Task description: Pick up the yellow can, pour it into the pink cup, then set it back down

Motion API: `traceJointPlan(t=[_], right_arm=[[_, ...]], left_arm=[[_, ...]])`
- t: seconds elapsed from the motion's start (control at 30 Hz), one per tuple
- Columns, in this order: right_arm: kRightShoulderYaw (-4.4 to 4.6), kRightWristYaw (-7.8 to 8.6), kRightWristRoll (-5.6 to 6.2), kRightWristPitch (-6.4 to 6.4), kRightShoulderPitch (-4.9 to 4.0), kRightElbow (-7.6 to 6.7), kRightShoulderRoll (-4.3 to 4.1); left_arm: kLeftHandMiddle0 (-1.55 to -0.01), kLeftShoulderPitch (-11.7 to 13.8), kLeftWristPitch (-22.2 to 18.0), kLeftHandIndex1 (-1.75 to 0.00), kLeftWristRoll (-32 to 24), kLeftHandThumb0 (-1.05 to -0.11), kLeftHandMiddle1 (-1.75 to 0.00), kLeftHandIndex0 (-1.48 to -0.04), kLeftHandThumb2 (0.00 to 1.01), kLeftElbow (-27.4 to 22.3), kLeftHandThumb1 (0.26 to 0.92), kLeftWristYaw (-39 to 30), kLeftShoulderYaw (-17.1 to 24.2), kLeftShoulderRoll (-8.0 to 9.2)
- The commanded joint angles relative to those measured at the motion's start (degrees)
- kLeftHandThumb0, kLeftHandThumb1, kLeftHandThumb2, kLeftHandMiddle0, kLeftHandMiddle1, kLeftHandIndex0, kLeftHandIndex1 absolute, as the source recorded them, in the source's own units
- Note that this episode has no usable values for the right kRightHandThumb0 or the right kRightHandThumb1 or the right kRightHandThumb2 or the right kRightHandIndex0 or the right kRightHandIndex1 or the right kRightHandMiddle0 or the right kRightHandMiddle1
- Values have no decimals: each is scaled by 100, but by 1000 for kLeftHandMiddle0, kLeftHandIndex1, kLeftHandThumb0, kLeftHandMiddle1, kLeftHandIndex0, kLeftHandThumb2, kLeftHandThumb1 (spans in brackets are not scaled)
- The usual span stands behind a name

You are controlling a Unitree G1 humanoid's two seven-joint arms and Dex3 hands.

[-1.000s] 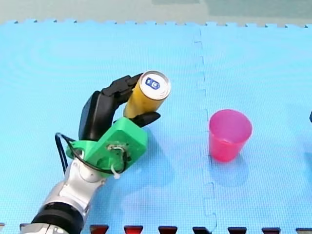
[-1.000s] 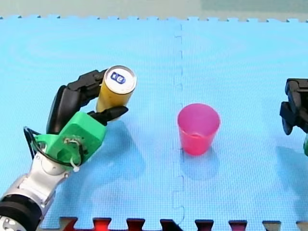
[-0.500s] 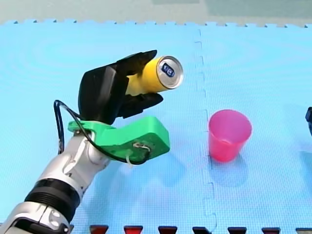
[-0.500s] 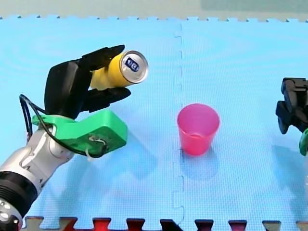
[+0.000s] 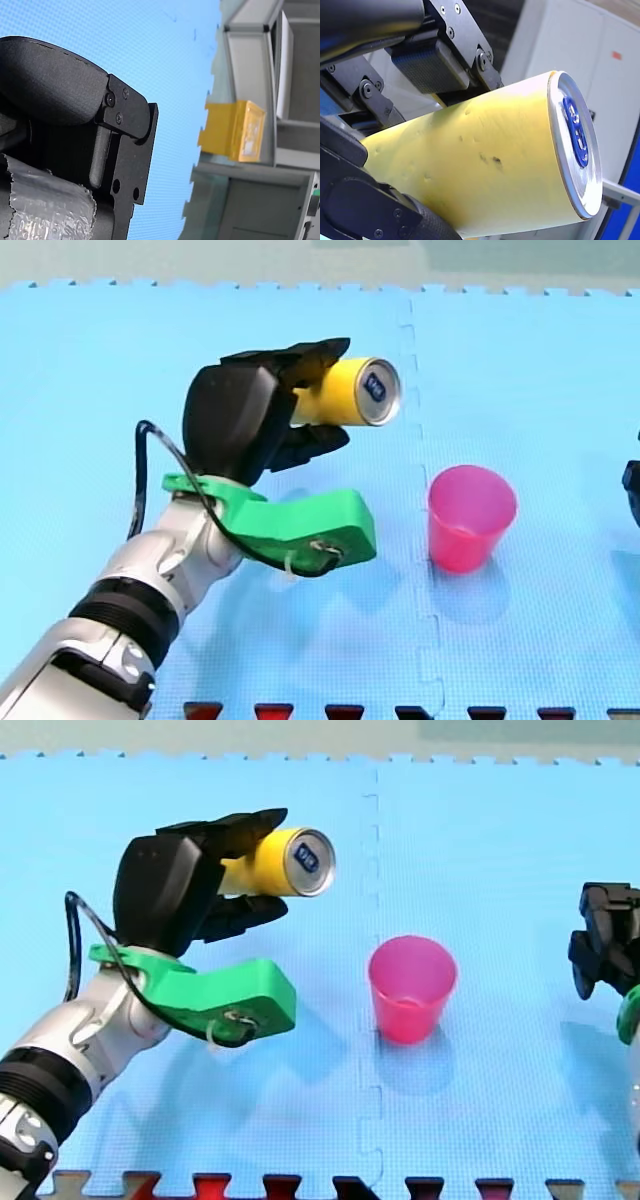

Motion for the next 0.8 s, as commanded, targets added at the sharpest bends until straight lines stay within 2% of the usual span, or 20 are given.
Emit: traceJointPlan(t=[0.0,0.03,0.07,0.2,0.33,0.43,0.77], right_arm=[[0,-11,-8,-18,-13,8,-11],[0,-9,-8,-21,-13,8,-8],[-1,-5,-5,-22,-14,7,-5],[-6,3,4,-20,-20,6,5],[-2,-17,-2,-10,-27,8,26],[2,-38,-8,-4,-32,12,41],[18,-114,-27,-6,-44,25,90]], left_arm=[[-1127,-148,57,-4,91,-431,-852,-1252,0,21,835,88,-168,-62],[-1037,-171,72,-3,139,-429,-1064,-1258,0,38,836,114,-234,-76],[-997,-206,94,-2,198,-427,-1159,-1260,0,68,837,155,-316,-97],[-946,-345,192,-1,368,-427,-1295,-1253,1,138,839,293,-563,-207],[-814,-443,339,-4,484,-418,-1675,-1271,1,198,841,326,-760,-258],[-798,-523,394,-14,546,-395,-1739,-1294,2,272,845,284,-893,-276],[-822,-637,388,-26,619,-392,-1746,-1320,7,440,860,351,-1167,-337]])
